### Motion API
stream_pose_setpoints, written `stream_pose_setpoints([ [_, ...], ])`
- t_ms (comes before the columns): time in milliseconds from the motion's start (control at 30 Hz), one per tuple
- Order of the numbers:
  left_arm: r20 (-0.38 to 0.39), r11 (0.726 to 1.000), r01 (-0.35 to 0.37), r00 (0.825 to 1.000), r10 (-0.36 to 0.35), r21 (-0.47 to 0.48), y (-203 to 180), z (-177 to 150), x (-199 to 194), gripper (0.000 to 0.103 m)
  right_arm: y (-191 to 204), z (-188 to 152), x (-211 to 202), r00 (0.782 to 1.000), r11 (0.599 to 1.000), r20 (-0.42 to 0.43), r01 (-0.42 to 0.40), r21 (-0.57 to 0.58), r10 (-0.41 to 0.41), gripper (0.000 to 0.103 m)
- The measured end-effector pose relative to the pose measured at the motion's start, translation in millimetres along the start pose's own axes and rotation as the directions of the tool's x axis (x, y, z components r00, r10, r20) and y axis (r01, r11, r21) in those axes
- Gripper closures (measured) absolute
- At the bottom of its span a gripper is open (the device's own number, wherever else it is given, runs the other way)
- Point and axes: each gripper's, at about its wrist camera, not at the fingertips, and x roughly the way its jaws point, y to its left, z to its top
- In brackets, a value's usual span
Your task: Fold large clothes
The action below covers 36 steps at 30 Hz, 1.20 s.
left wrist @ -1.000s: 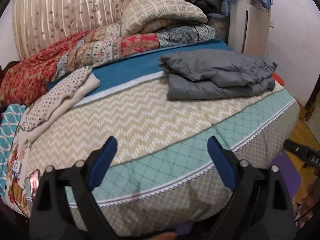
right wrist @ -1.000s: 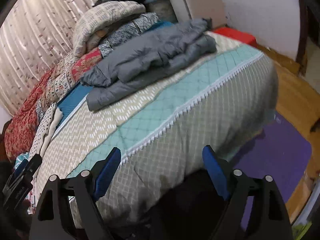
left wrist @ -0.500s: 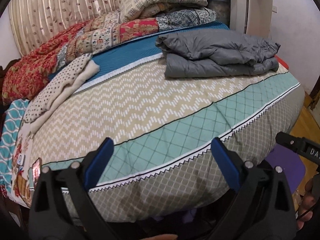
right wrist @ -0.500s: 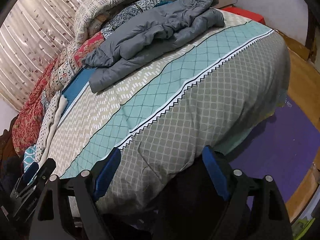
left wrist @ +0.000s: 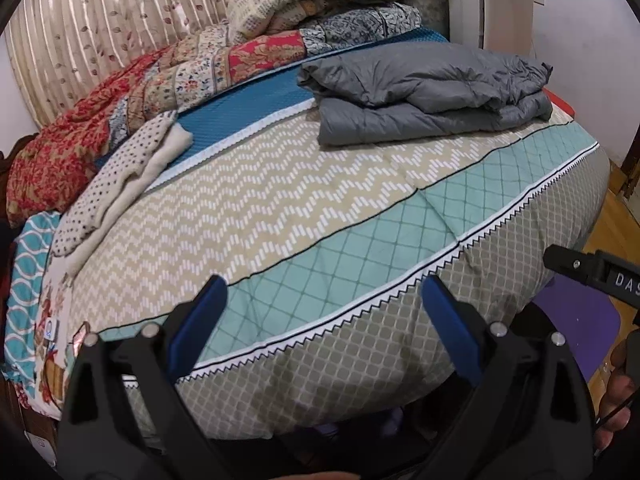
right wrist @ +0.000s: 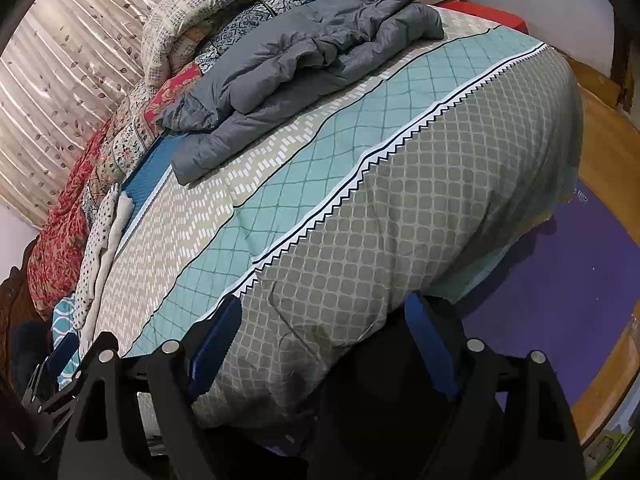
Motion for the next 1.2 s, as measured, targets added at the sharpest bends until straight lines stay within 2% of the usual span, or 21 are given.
stream_pose_setpoints([
  [133,-0.011,1.0,0.022,1.0,-0.022,0.008,1.3,-2.0,1.8,0.009,-0.1,1.1,-0.6,1.0,1.0,0.006,0.002,-0.005,-0.002,0.057],
  [733,-0.06,0.999,0.032,0.998,-0.029,0.037,4.2,-10.3,10.7,0.009,0.2,2.0,-0.8,1.0,1.0,0.008,0.006,-0.006,-0.006,0.057],
  [1200,-0.063,0.999,0.03,0.998,-0.027,0.041,5.6,-11.7,12.6,0.009,0.2,2.7,-0.4,1.0,1.0,0.008,0.006,-0.009,-0.006,0.057],
])
